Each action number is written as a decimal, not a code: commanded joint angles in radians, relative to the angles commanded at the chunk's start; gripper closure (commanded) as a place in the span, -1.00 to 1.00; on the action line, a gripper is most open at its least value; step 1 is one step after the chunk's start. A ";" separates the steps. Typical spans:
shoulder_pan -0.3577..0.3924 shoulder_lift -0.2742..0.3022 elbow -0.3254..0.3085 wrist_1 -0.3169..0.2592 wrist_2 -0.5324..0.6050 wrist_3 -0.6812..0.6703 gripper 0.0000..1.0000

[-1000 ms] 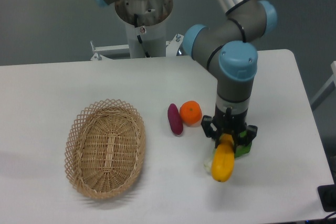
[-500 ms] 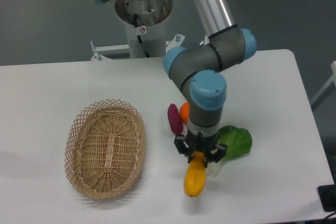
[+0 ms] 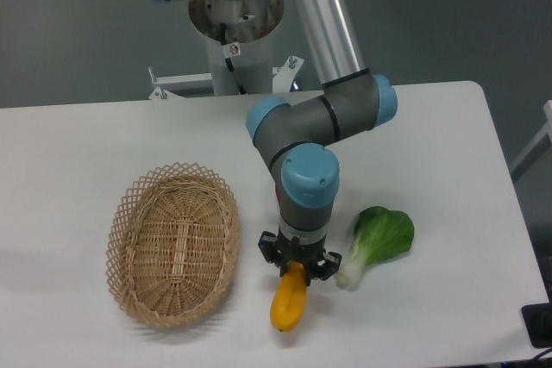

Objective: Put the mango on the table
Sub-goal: 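Lower and carry the mango toward the basket, beside the bok choy, then open the gripper to release the mango onto the table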

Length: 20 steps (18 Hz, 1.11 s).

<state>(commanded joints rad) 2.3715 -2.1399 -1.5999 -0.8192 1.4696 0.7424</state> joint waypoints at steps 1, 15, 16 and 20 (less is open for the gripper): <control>0.000 0.000 0.000 0.000 0.000 0.000 -0.06; 0.008 0.046 0.043 0.034 0.003 0.011 -1.00; 0.012 0.063 0.048 0.032 0.003 0.011 -1.00; 0.058 0.130 0.069 0.023 -0.006 0.020 -1.00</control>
<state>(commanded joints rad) 2.4297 -2.0096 -1.5310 -0.7961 1.4635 0.7624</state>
